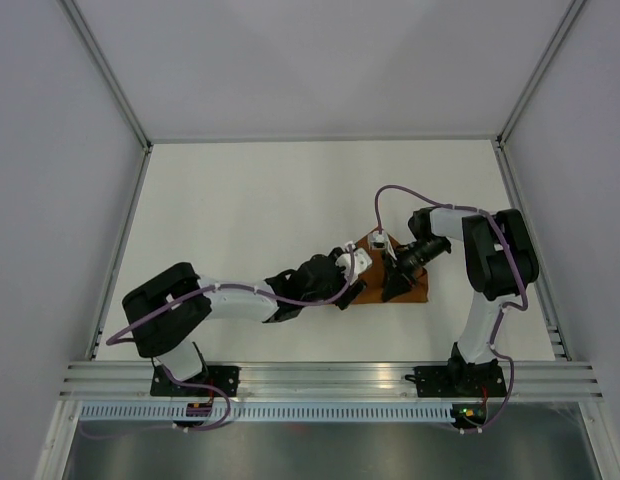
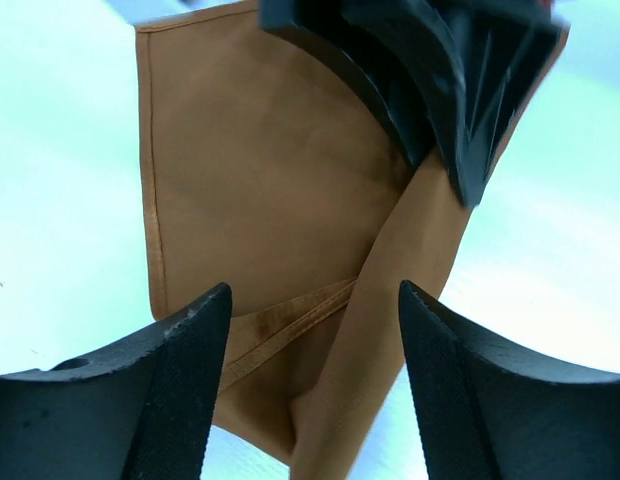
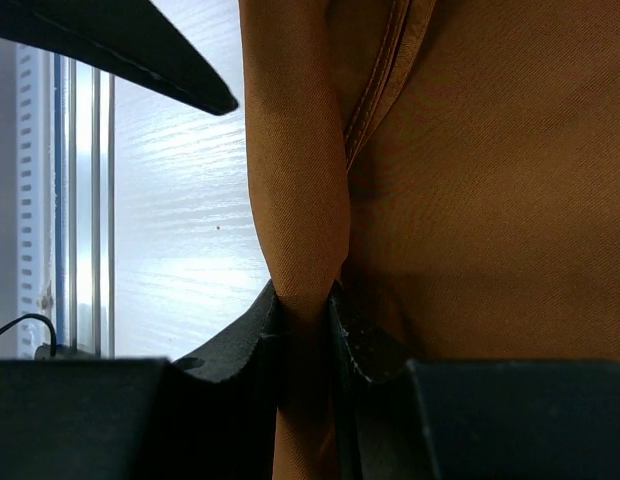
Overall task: Fold the napkin, place the utensils inside, and roll it up
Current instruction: Roll the napkin at the center of the board.
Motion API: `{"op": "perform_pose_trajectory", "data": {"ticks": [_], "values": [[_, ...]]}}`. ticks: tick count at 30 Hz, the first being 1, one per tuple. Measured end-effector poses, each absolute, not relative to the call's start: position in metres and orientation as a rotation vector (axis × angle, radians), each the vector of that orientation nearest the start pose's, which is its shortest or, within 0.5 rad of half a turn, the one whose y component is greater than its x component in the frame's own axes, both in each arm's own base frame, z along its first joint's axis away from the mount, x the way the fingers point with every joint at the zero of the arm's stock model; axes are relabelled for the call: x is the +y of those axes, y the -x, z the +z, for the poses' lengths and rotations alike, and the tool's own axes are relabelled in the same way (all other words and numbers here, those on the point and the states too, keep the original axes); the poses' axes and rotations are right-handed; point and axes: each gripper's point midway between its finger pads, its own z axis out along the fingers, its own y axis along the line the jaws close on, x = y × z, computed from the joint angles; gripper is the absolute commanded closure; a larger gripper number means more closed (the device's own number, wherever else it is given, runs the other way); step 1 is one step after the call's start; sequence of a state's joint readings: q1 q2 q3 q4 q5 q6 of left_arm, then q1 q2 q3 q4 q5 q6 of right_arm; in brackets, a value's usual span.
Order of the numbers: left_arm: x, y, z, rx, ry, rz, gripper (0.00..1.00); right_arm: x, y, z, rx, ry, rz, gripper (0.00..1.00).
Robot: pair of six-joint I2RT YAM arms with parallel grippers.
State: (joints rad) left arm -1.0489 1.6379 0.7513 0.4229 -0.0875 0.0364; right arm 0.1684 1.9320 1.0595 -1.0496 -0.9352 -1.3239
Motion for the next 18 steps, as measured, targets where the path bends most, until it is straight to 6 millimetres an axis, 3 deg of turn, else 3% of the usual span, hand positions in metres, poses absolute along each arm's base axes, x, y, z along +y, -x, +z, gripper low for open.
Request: {"op": "perform_pose_trajectory", "data": {"ticks": [6,13,18], "values": [[-0.376,-0.227,0.057,1.63,-1.198,-0.474,0.2,0.154,-0.208,0.017,2.082,1.569,1.378,0.83],[-0.402,-0.21,0.051,1.424,-1.356,-0.445,0.19,0.154,-0.208,0.017,2.097,1.561,1.394,0.83],[-0.408,-0.199,0.039,1.368,-1.447,-0.442,0.2,0.154,-0.208,0.017,2.106,1.554,1.402,0.83]]}}
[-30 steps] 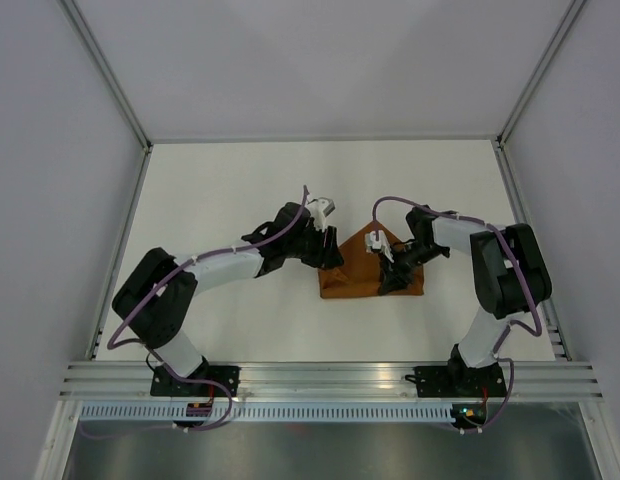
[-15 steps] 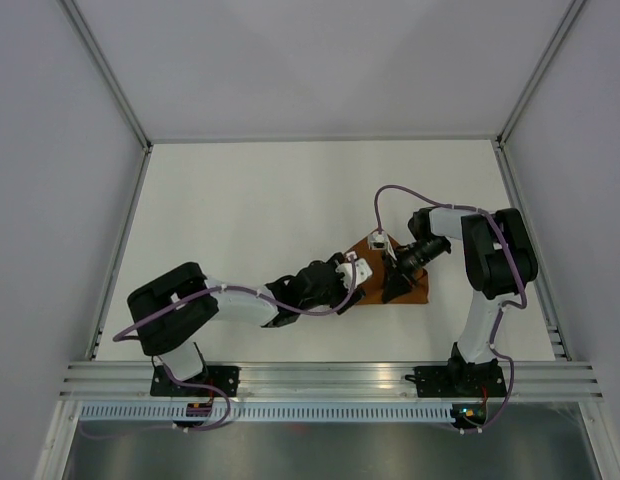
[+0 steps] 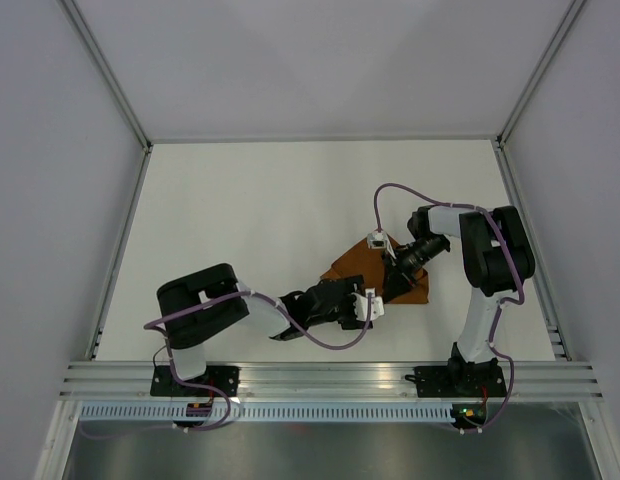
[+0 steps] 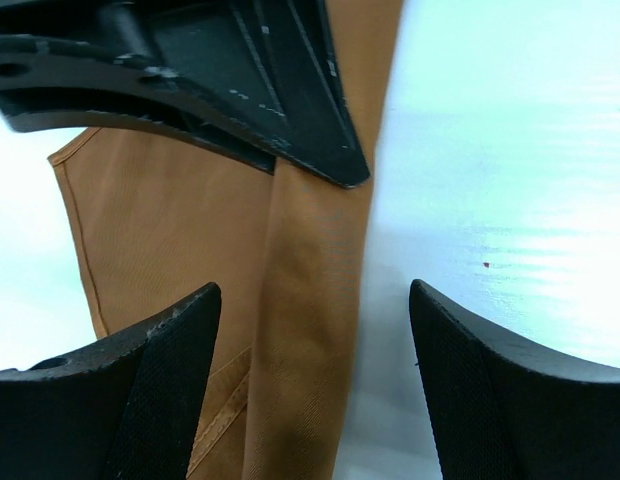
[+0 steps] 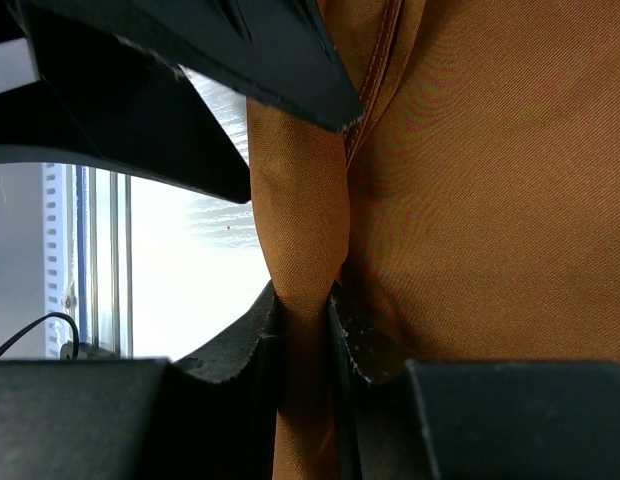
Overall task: Fold the napkin, place the utensils inside, and roll it up
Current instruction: Roll the napkin at the center of the board.
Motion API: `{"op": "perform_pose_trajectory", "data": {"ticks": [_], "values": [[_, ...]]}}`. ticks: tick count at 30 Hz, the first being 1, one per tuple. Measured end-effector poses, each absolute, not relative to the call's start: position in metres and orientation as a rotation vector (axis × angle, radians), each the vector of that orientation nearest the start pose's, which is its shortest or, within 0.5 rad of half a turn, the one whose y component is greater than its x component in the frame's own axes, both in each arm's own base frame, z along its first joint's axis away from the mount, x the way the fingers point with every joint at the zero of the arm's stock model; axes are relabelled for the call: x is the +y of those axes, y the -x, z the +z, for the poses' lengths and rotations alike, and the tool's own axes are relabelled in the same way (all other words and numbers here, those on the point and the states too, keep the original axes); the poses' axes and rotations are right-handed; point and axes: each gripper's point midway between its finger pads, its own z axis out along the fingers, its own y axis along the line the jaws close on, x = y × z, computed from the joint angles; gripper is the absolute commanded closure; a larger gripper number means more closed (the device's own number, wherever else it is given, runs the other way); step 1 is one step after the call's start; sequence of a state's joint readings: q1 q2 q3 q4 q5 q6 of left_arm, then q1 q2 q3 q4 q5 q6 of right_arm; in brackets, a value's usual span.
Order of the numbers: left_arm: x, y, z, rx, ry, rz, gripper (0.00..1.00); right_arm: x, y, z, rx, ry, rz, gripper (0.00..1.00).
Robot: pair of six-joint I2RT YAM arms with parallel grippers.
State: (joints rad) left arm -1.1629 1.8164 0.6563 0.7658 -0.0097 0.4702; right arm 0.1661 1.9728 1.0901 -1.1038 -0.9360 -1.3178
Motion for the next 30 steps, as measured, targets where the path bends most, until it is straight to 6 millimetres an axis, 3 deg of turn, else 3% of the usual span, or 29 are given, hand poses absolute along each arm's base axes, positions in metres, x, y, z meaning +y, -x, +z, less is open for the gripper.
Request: {"op": "perform_pose_trajectory", "data": {"ticks": [5,17,19,22,23,27,30], "values": [[-0.414,-0.199,0.034,1.319,-1.482,-0.425,0.26,0.154,-0.208,0.017,2.116,1.547,1.409,0.83],[-0.425,-0.204,0.024,1.257,-1.572,-0.342,0.81,0.154,-0.209,0.017,2.125,1.541,1.408,0.83],[-0.428,-0.205,0.022,1.279,-1.598,-0.33,0.86,0.152,-0.212,0.016,2.128,1.539,1.394,0.82],[-0.434,-0.207,0.022,1.32,-1.642,-0.318,0.92,0.148,-0.216,0.015,2.154,1.518,1.373,0.67],[-0.435,-0.207,0.022,1.337,-1.653,-0.316,0.95,0.148,-0.217,0.015,2.163,1.512,1.364,0.56],[-0.442,-0.21,0.023,1.425,-1.658,-0.335,0.98,0.149,-0.22,0.02,2.176,1.495,1.305,0.44],[-0.447,-0.214,0.024,1.498,-1.642,-0.365,0.98,0.148,-0.234,0.023,2.15,1.505,1.181,0.38]]}}
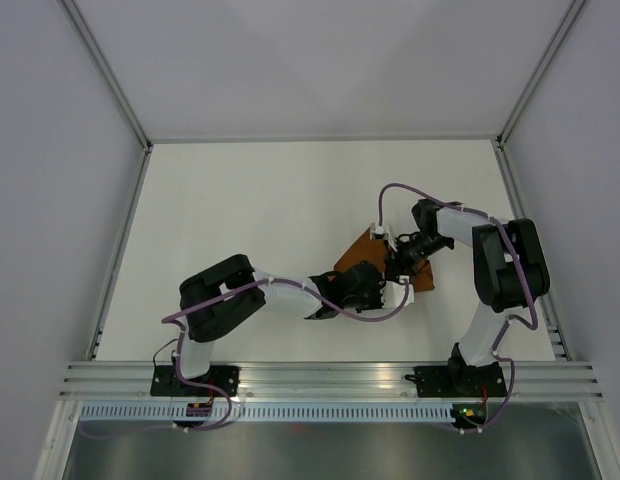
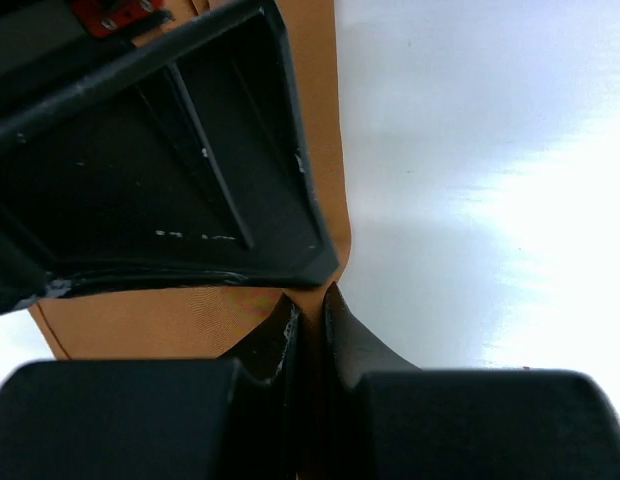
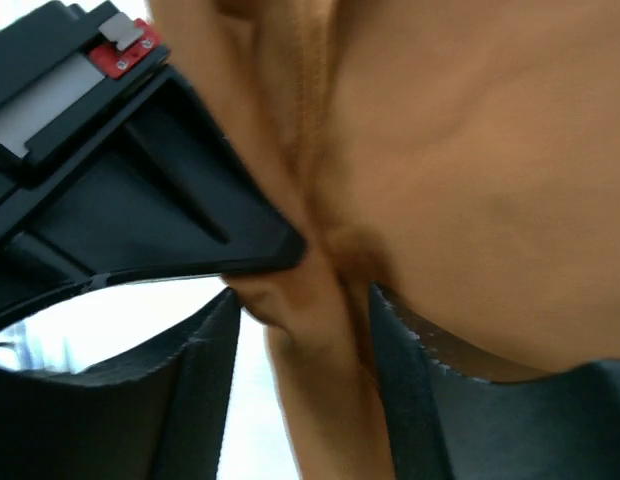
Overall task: Fold the napkin, place the utensils inside, and roll it up
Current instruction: Roll the napkin at the center of the board.
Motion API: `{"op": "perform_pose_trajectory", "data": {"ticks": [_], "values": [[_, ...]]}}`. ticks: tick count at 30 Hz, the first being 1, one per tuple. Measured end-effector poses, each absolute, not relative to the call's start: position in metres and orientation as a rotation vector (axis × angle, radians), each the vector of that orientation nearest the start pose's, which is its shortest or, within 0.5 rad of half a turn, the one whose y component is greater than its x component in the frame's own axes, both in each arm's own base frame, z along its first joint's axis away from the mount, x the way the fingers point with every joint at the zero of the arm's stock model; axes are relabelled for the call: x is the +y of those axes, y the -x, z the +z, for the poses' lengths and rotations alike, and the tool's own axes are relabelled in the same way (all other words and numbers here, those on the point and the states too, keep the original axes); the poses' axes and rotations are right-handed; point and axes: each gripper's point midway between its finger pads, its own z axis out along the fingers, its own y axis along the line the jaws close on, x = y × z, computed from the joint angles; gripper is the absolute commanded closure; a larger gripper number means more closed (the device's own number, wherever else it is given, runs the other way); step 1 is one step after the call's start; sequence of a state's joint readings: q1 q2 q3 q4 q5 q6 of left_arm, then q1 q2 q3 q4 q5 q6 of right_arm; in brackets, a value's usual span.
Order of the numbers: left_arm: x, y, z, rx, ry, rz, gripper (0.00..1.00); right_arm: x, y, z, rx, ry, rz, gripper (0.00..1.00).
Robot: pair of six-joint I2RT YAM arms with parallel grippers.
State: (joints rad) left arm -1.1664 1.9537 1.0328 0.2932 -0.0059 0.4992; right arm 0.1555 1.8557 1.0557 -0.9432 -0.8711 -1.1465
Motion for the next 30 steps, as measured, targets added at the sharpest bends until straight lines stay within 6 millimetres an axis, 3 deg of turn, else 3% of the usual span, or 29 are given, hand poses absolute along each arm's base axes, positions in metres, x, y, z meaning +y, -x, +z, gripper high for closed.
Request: {"op": "perform_pose_trajectory", "data": {"ticks": [11,18,24,30], "values": [[-0.445,-0.217,0.023,1.665,-1.535,-0.571,0.98,0.14,-0.288,0.055,2.071,1.363,0.831,0.31],[-0.439,-0.217,0.023,1.802,-1.464,-0.772,0.98,0.125,-0.302,0.083,2.022,1.242,0.713,0.3],[-0.434,-0.216,0.021,1.905,-1.4,-0.989,0.98,0.115,-0.288,0.096,1.951,1.24,0.615,0.28],[-0.431,-0.216,0.019,2.002,-1.344,-1.246,0.98,0.112,-0.249,0.082,1.874,1.371,0.542,0.26]]}}
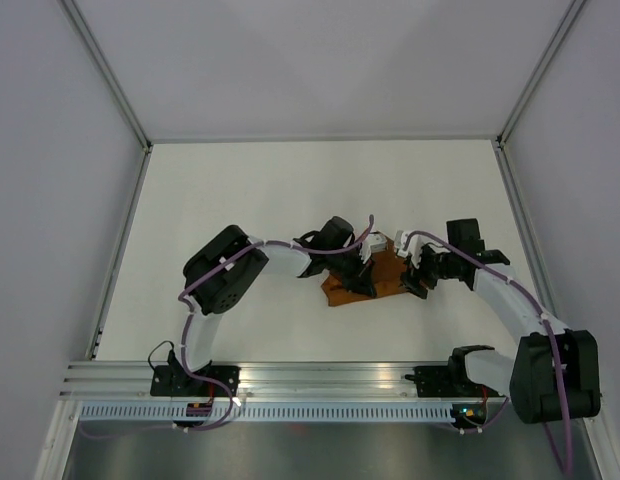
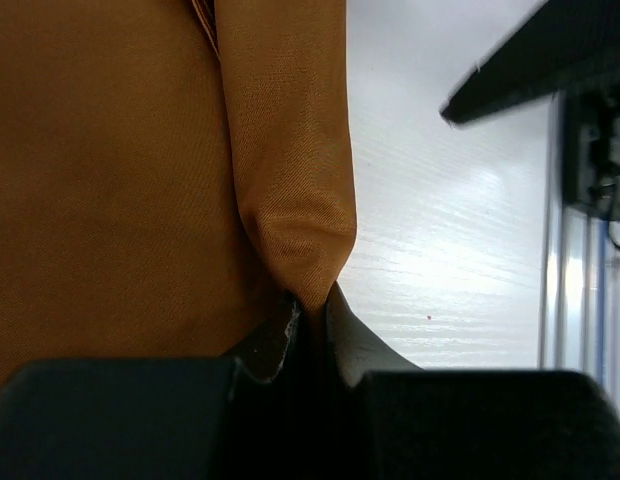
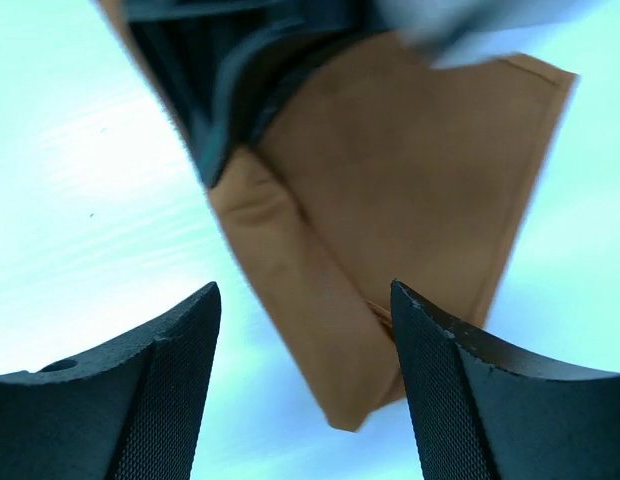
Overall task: Fold the napkin, place the utensils inside, and roll it up
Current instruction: Roll the napkin at the center of the board.
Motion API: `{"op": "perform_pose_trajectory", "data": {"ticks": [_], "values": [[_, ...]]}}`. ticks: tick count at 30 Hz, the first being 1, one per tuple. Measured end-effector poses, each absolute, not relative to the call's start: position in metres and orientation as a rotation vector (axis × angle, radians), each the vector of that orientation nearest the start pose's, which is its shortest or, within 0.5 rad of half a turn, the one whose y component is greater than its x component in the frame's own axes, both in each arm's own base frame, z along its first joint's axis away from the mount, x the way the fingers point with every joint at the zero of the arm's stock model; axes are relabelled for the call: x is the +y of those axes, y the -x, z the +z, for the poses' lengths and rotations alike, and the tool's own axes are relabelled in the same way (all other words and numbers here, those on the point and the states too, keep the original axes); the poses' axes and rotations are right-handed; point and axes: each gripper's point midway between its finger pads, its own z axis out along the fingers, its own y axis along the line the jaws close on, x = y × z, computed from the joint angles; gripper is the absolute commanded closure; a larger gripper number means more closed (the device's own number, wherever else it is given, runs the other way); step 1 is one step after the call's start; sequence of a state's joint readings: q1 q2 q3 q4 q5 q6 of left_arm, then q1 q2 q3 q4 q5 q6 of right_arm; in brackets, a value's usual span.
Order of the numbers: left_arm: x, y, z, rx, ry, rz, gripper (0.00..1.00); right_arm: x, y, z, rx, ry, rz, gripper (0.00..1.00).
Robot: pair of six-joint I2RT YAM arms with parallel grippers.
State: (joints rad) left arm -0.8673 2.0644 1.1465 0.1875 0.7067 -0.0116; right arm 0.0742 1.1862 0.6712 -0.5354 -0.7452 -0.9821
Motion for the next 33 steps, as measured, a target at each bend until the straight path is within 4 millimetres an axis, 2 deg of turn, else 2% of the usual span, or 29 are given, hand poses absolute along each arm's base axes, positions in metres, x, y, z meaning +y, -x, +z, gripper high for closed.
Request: {"op": "perform_pose_trajectory", "data": {"ticks": [6,10,17,26,29,33], "values": [[-0.429,-0.216,0.018,2.063,-1.307,-1.456,0.98,0.126,-0.213,0.054,1.801,1.544,0.508,0.22],[-0.426,-0.208,0.017,2.108,-1.301,-1.547,0.98,0.139,-0.202,0.042,1.725,1.647,0.452,0.21],[-0.422,-0.199,0.016,2.184,-1.305,-1.621,0.97,0.147,-0.209,0.028,1.725,1.694,0.418,0.25],[-0.42,-0.199,0.015,2.237,-1.286,-1.651,0.97,0.162,-0.211,0.029,1.698,1.698,0.413,0.41],[-0.419,-0.201,0.016,2.253,-1.271,-1.654,0.97,0.166,-0.208,0.024,1.708,1.709,0.431,0.48],[-0.416,-0.202,0.016,2.28,-1.248,-1.66,0.96,0.169,-0.208,0.017,1.729,1.721,0.435,0.51]]}}
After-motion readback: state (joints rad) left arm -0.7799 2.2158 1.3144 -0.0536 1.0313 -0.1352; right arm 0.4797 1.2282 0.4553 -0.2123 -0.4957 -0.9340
